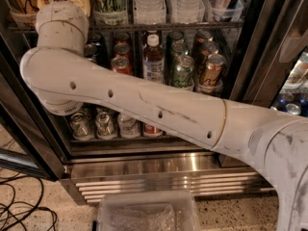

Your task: Pick coke can from top shelf of fridge

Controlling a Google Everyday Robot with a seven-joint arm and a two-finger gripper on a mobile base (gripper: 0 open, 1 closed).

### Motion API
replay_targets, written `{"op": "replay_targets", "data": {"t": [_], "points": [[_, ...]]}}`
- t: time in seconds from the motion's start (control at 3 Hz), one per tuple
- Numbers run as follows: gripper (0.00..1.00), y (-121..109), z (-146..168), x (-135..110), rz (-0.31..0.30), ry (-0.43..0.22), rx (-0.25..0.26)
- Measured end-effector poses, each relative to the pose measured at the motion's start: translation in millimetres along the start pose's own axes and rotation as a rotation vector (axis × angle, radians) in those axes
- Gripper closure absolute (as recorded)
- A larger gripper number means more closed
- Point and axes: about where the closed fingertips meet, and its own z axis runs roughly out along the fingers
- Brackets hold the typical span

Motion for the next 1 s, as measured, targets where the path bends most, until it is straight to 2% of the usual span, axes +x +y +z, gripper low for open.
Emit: {"op": "replay_targets", "data": {"t": [0.67,1.0], "points": [[1.00,-3.9,1.0,-2.8,-0.019,-0.005,-0.004],[1.00,-3.5,-6.5,-15.3,-0.025,-0.039,-0.030]]}}
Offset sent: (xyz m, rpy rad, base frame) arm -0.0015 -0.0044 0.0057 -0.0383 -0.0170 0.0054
